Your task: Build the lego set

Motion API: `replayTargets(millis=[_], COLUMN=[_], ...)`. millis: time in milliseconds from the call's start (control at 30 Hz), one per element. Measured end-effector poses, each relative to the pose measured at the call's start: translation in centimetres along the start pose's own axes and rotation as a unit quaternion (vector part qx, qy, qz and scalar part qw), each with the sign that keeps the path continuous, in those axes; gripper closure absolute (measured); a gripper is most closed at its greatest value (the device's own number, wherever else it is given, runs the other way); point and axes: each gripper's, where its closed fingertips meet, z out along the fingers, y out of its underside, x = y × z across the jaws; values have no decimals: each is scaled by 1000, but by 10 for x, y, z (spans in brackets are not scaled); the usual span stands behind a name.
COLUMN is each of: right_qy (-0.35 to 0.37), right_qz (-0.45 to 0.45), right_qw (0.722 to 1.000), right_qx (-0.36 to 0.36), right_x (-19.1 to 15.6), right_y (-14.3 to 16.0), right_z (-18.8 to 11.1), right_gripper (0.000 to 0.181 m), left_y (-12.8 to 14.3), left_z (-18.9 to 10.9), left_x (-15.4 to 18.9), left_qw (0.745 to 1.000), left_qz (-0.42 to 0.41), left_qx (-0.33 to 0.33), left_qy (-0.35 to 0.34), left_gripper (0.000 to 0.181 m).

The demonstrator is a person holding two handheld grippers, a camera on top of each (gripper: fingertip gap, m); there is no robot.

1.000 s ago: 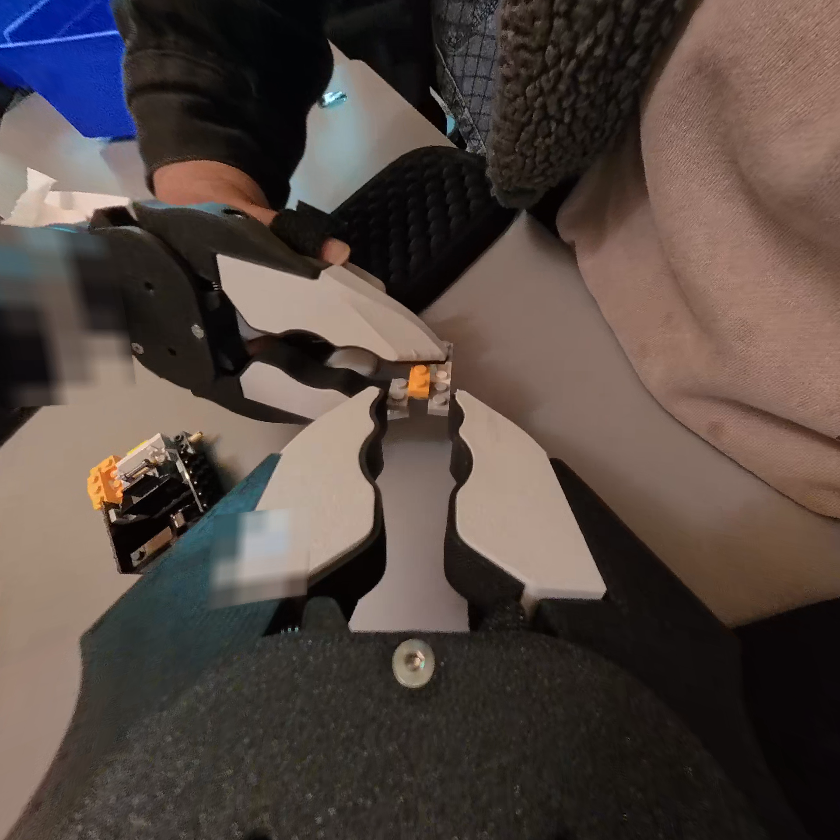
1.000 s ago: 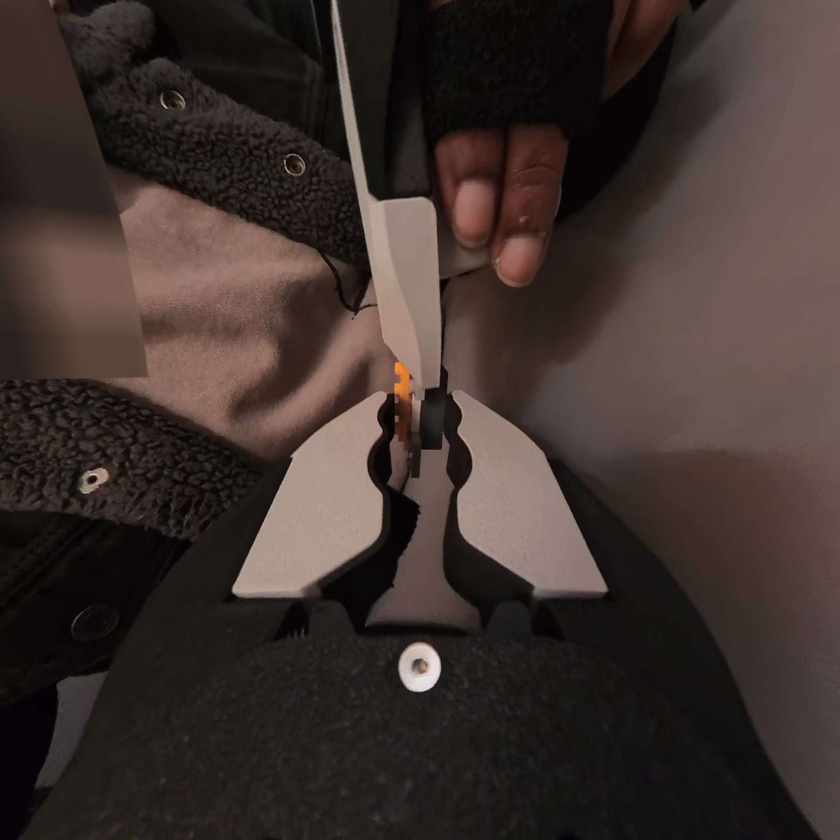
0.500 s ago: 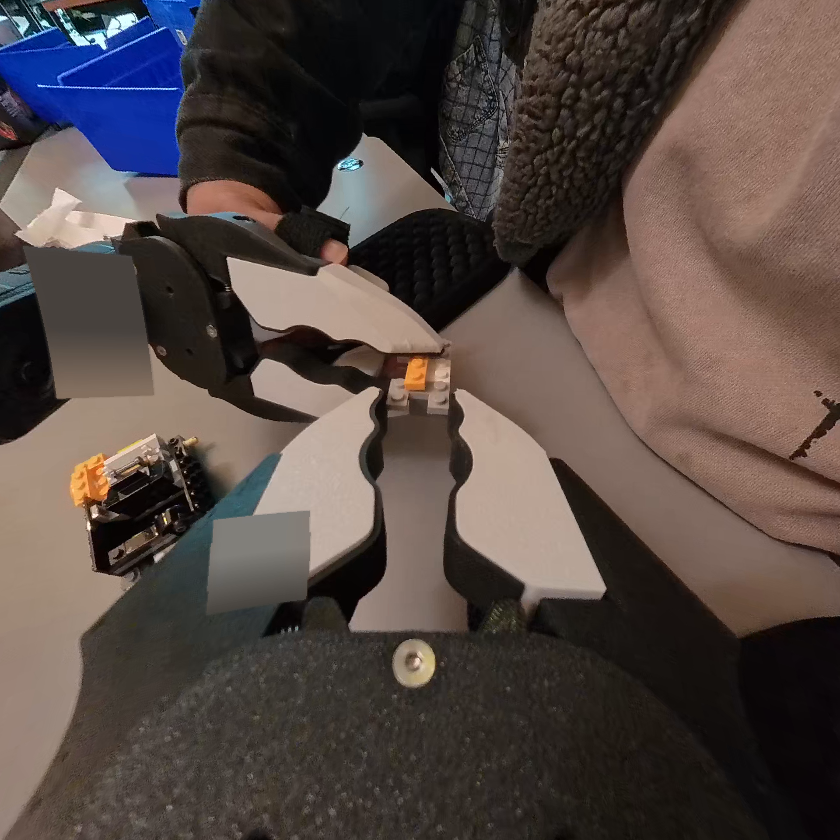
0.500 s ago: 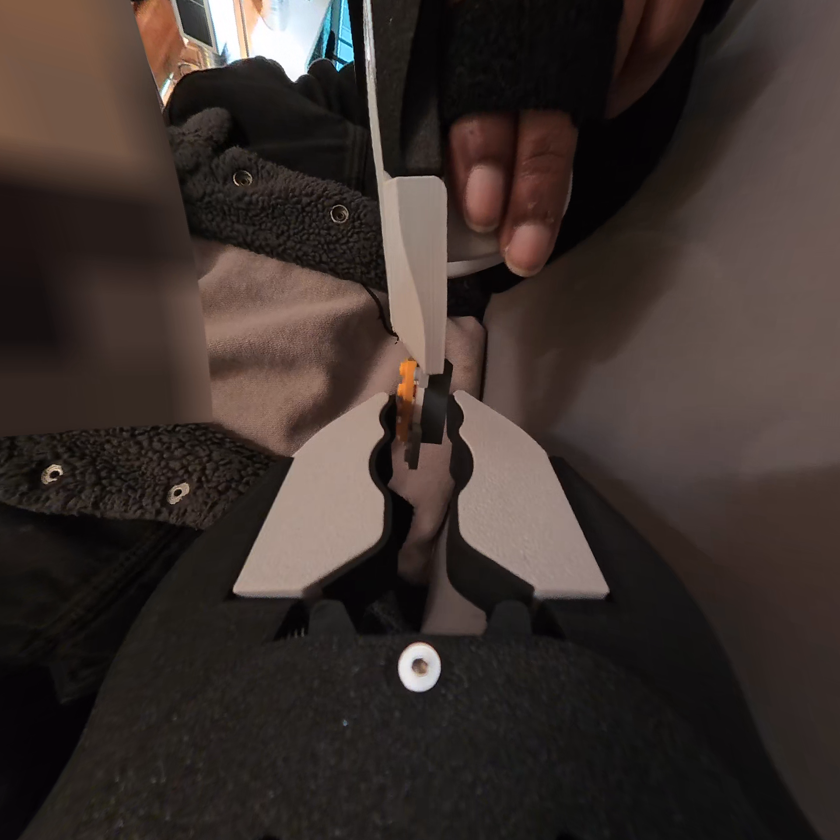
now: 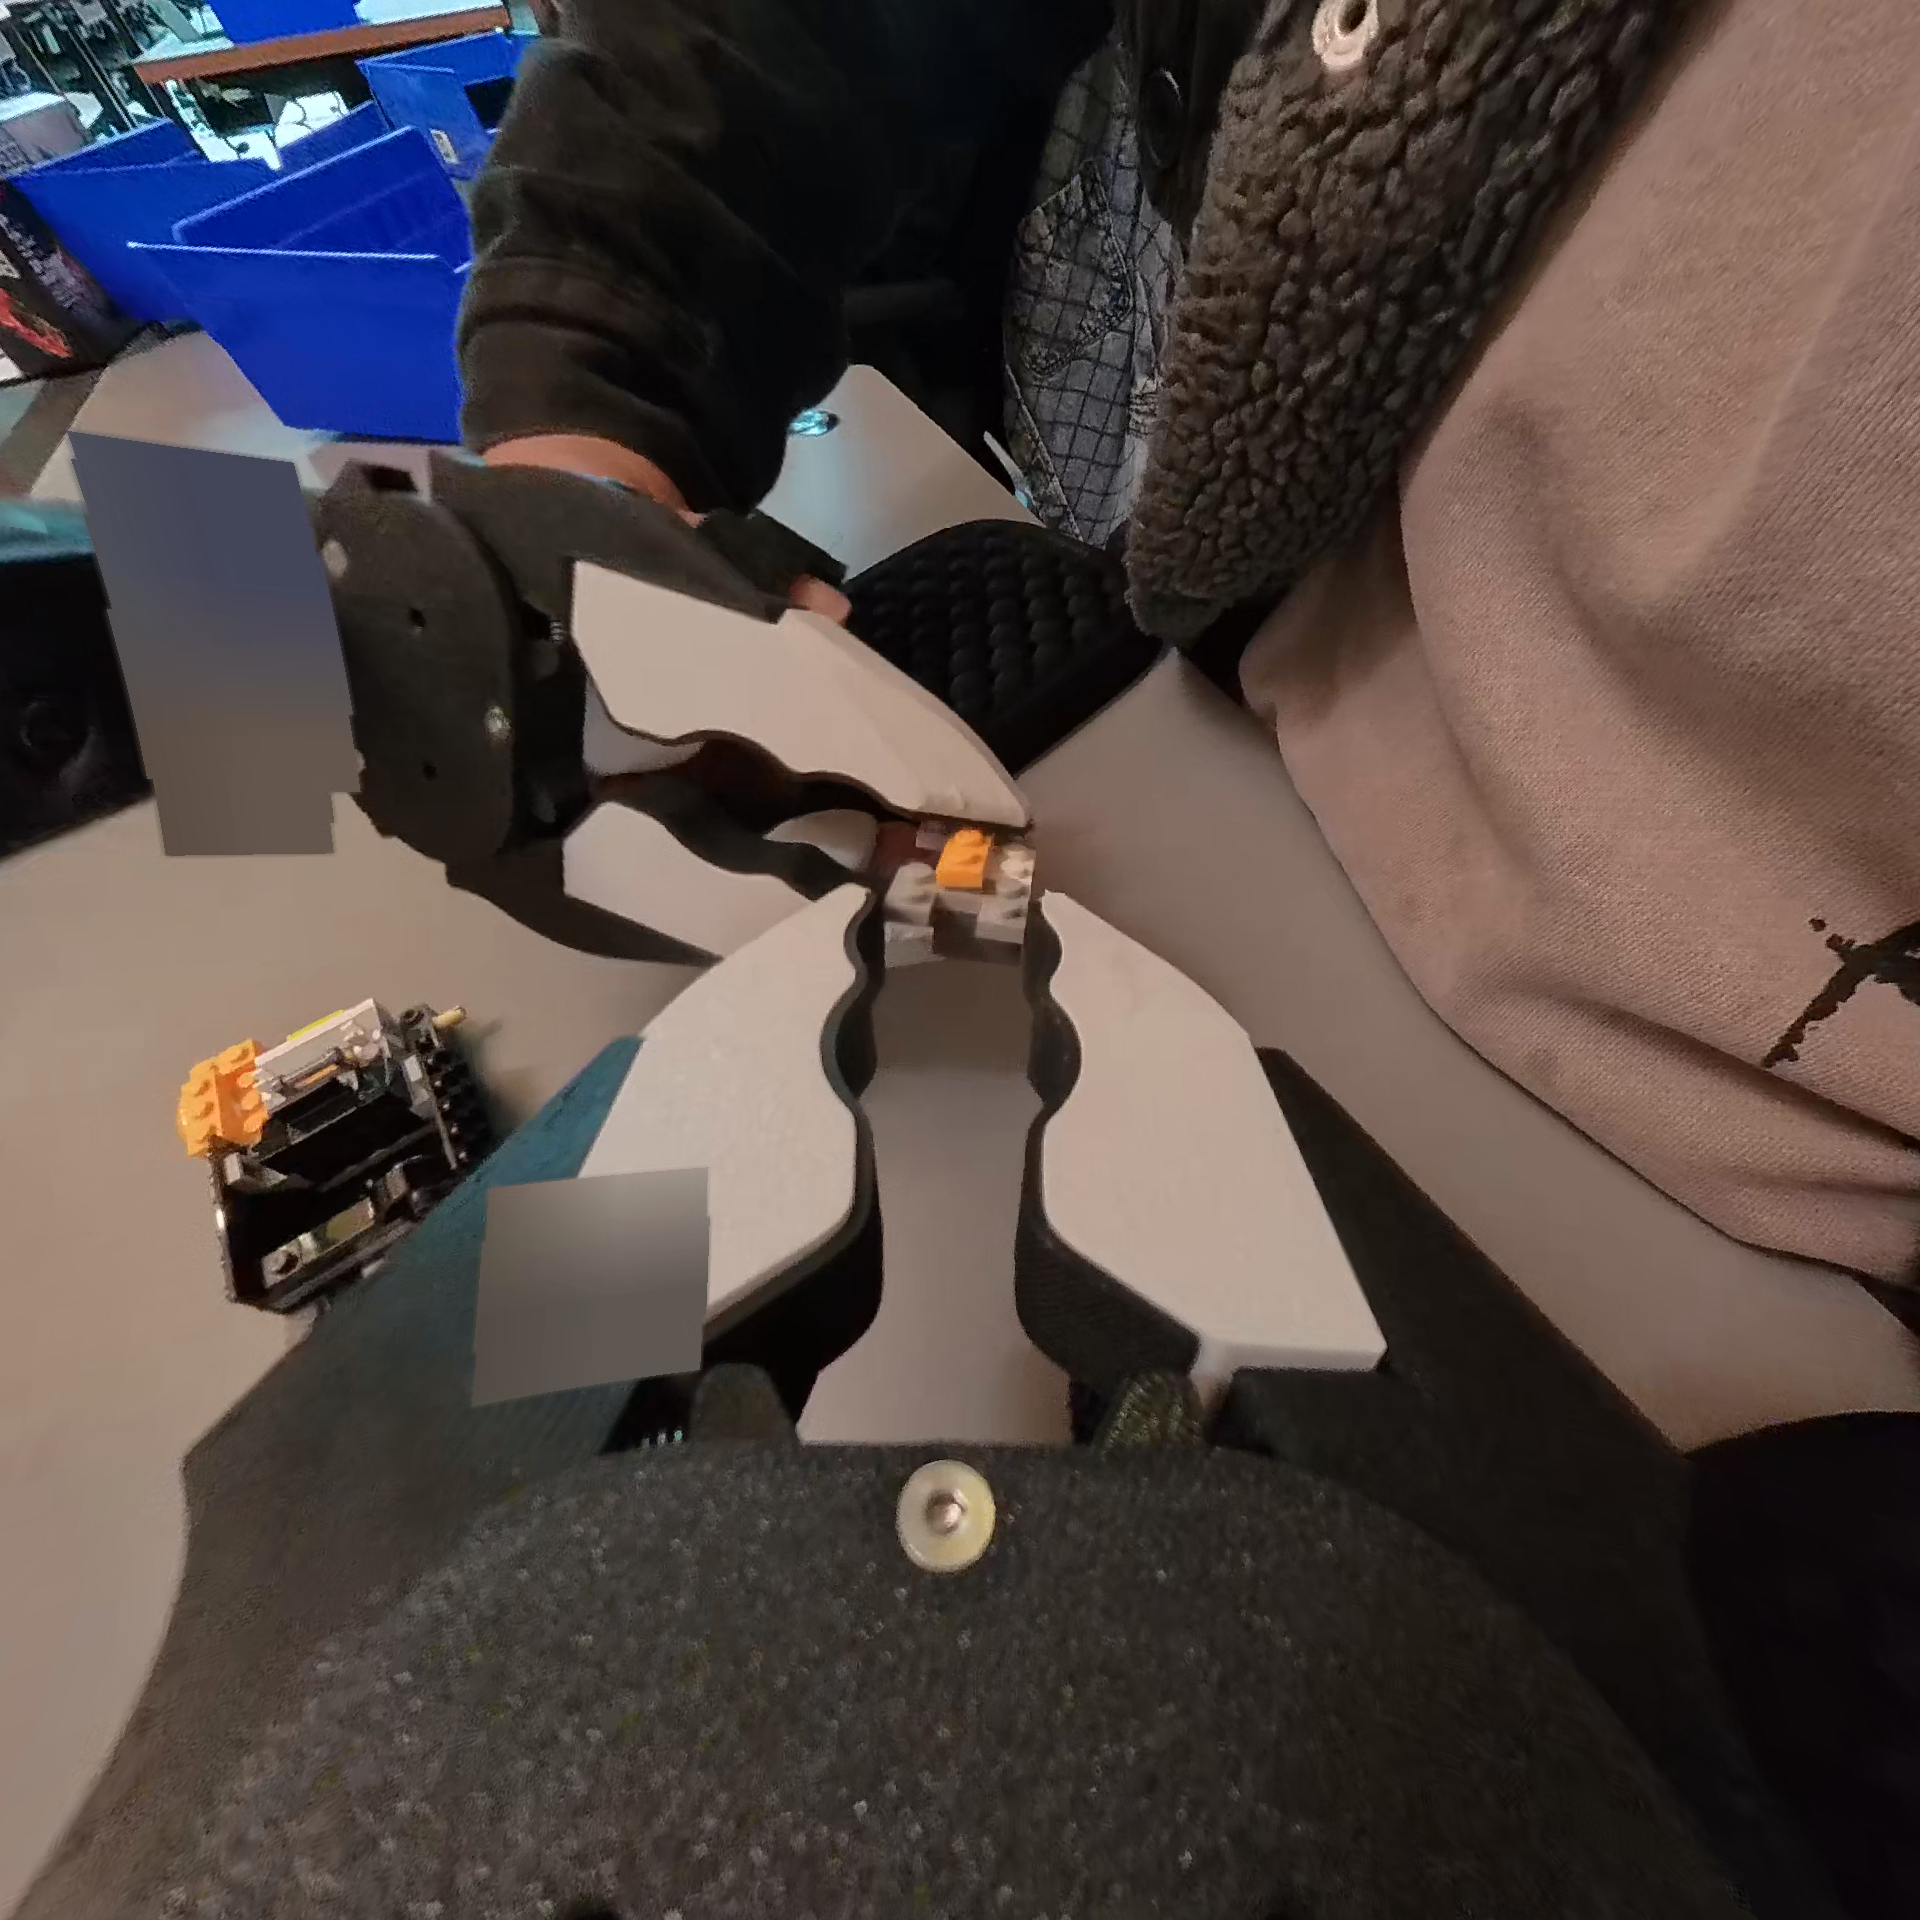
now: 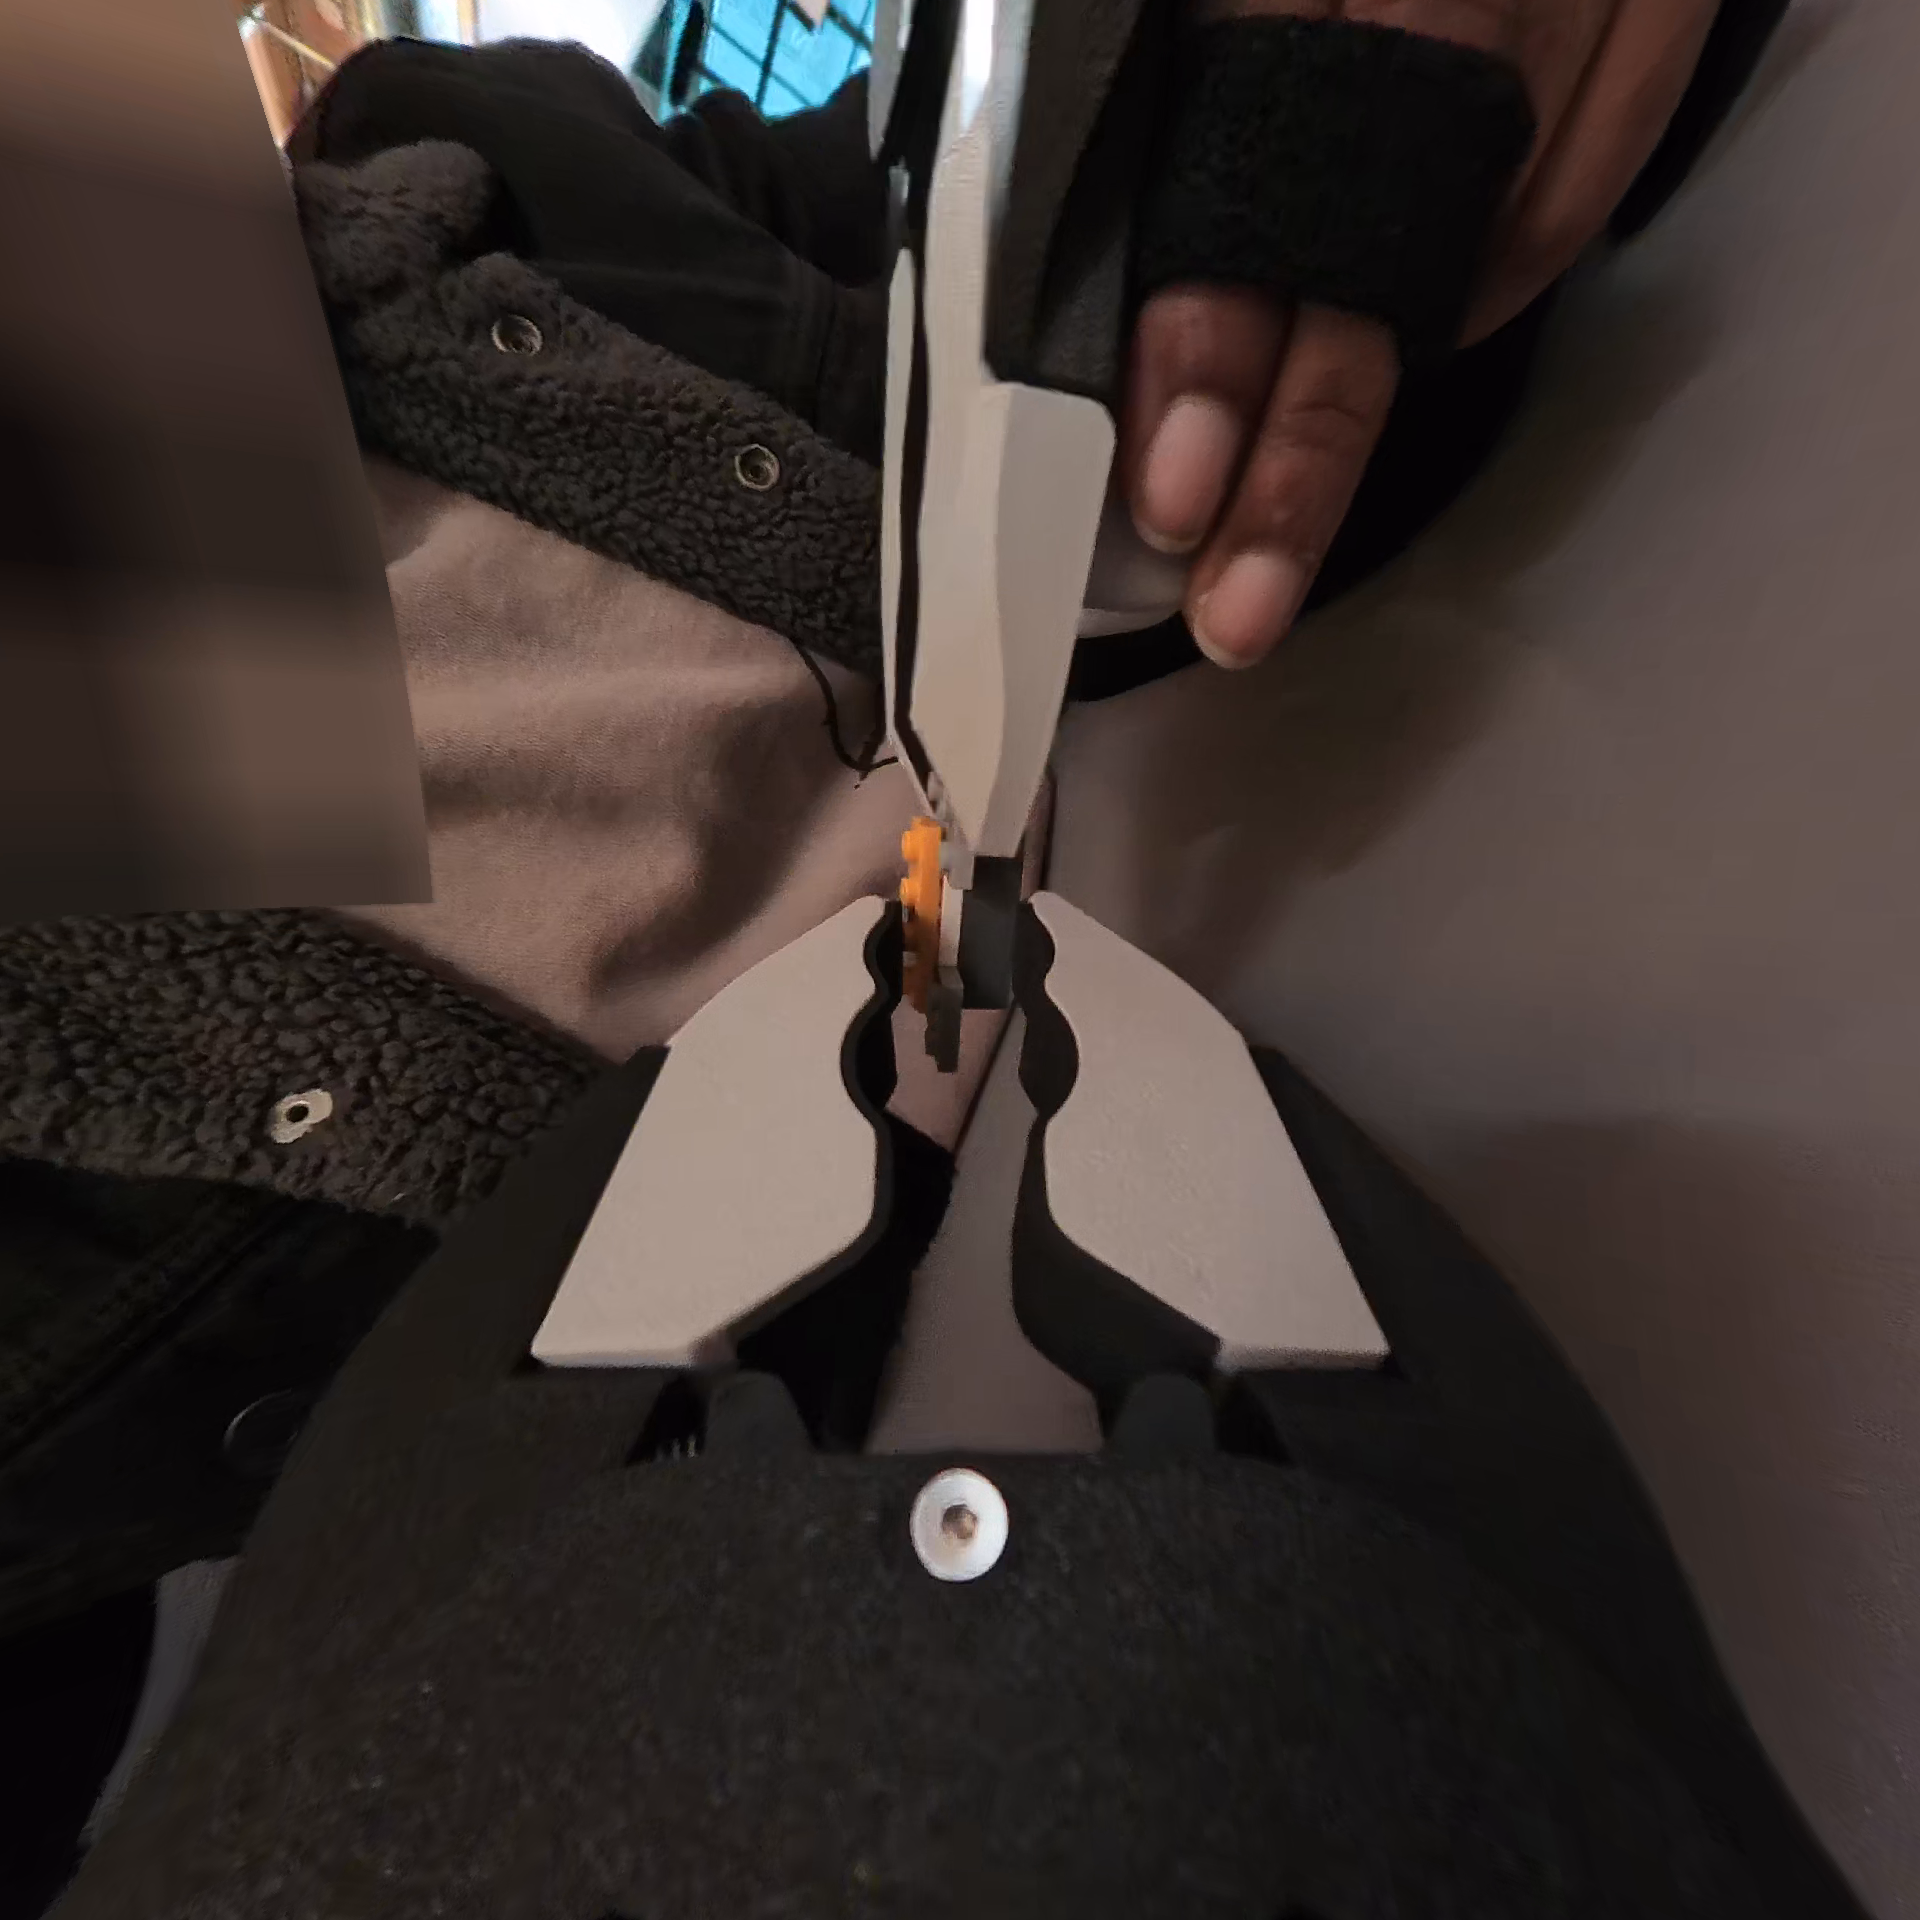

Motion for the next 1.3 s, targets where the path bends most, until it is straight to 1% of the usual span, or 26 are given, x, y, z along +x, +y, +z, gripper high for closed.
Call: replayTargets(millis=[100, 200, 233, 267, 333, 367, 400, 433, 533, 633, 833, 1067, 1167, 1200, 1233, 1300], right_qy=[19, 50, 77, 107, 186, 225, 259, 284, 346, 380, 413, 418, 402, 398, 395, 399], right_qz=[-30, -76, -100, -132, -198, -229, -256, -279, -331, -361, -416, -457, -459, -459, -459, -443], right_qw=[999, 993, 987, 979, 953, 937, 919, 903, 862, 835, 797, 775, 783, 785, 789, 799], right_qx=[37, 81, 97, 111, 132, 139, 149, 160, 169, 168, 146, 127, 120, 116, 106, 74], right_x=[-3, -7, -7, -7, -5, -4, -3, -4, -5, -9, -20, -25, -28, -29, -28, -20], right_y=[-8, -19, -25, -30, -41, -45, -49, -52, -56, -57, -53, -45, -44, -44, -44, -39], right_z=[-2, -6, -9, -12, -19, -22, -24, -25, -28, -32, -28, -22, -18, -18, -16, -11], right_gripper=[162, 162, 162, 162, 162, 162, 162, 162, 162, 162, 162, 161, 156, 151, 138, 108], left_y=[-3, -6, -7, -11, -23, -28, -31, -31, -33, -39, -49, -51, -54, -55, -56, -56], left_z=[-7, -15, -17, -19, -24, -27, -29, -28, -27, -26, -22, -16, -15, -16, -16, -20], left_x=[-5, -16, -21, -24, -31, -33, -36, -37, -39, -38, -29, -19, -12, -10, -8, -6], left_qw=[999, 994, 990, 982, 960, 951, 945, 946, 957, 966, 974, 980, 981, 981, 981, 979], left_qz=[-36, -87, -119, -160, -233, -256, -268, -267, -219, -169, -98, -42, -26, -17, -11, -9], left_qx=[26, 54, 66, 88, 145, 167, 175, 170, 141, 117, 105, 87, 107, 118, 129, 149], left_qy=[-4, -35, -45, -48, -53, -55, -62, -74, -123, -159, -177, -176, -158, -152, -148, -139], left_gripper=[155, 143, 138, 136, 138, 140, 144, 148, 152, 161, 161, 163, 163, 163, 163, 163])
